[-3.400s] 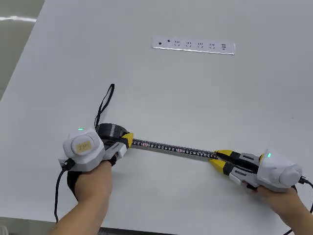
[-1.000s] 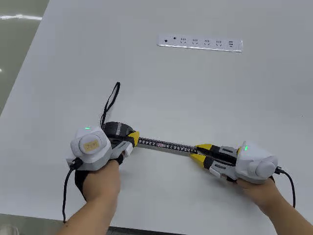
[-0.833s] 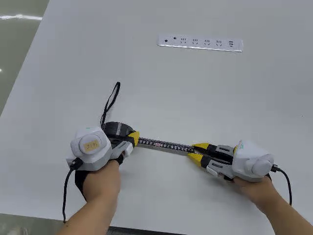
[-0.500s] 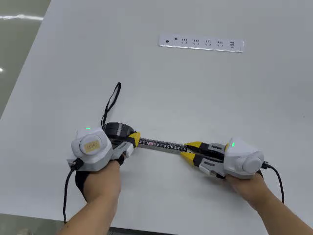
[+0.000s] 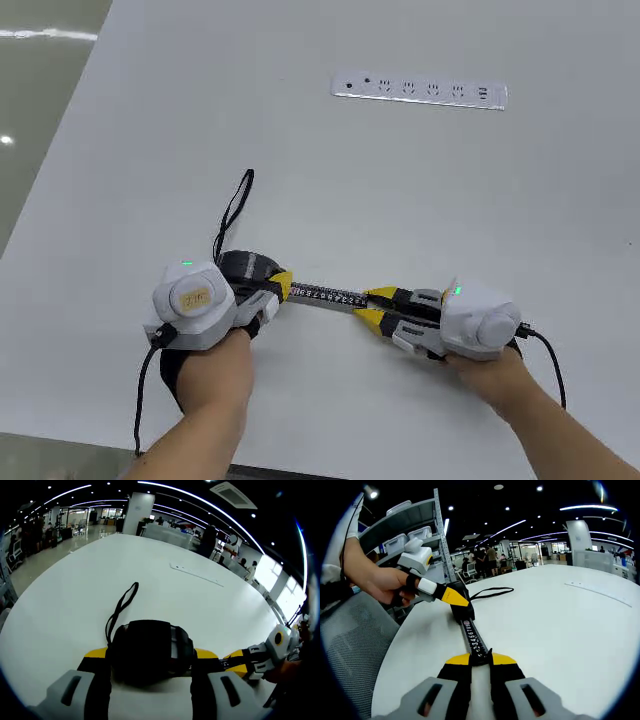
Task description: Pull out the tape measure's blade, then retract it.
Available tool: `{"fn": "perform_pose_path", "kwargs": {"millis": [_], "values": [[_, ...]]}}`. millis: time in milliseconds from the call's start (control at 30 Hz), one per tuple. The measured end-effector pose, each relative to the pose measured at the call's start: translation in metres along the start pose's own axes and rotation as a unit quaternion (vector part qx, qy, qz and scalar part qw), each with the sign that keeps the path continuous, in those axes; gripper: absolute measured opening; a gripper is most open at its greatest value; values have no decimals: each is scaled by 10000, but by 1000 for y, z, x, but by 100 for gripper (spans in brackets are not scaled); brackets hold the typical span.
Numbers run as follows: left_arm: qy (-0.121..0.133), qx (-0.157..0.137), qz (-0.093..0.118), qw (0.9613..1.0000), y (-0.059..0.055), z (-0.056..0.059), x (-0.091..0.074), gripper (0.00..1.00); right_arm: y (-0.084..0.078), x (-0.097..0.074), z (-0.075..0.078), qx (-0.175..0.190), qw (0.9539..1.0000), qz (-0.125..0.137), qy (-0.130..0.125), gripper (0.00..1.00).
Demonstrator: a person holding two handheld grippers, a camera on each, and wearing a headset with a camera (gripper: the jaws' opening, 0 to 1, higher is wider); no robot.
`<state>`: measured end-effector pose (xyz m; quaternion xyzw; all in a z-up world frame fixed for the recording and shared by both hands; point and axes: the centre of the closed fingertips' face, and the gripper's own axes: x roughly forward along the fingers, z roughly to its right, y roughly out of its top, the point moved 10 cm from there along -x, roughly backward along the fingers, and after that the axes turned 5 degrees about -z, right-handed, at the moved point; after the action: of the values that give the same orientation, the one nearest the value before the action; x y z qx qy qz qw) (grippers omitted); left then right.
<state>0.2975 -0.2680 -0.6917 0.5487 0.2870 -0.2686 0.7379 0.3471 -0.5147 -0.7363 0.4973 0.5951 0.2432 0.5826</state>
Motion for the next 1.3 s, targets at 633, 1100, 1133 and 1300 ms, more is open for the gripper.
{"fn": "perform_pose_path", "kwargs": {"millis": [633,1100,1133,1300], "values": [[5,-37,10,10000,-1,-1,1,61,8,19,-3,-30,10000,3,63,12],[-6,-47,17,10000,0,-1,1,61,18,44,-8,-77,9998,27,155,12],[-7,-45,21,10000,0,-1,1,61,18,45,-9,-61,9999,13,159,12],[-7,-70,28,10000,0,-1,1,61,21,52,-10,-107,9997,19,202,12]]}}
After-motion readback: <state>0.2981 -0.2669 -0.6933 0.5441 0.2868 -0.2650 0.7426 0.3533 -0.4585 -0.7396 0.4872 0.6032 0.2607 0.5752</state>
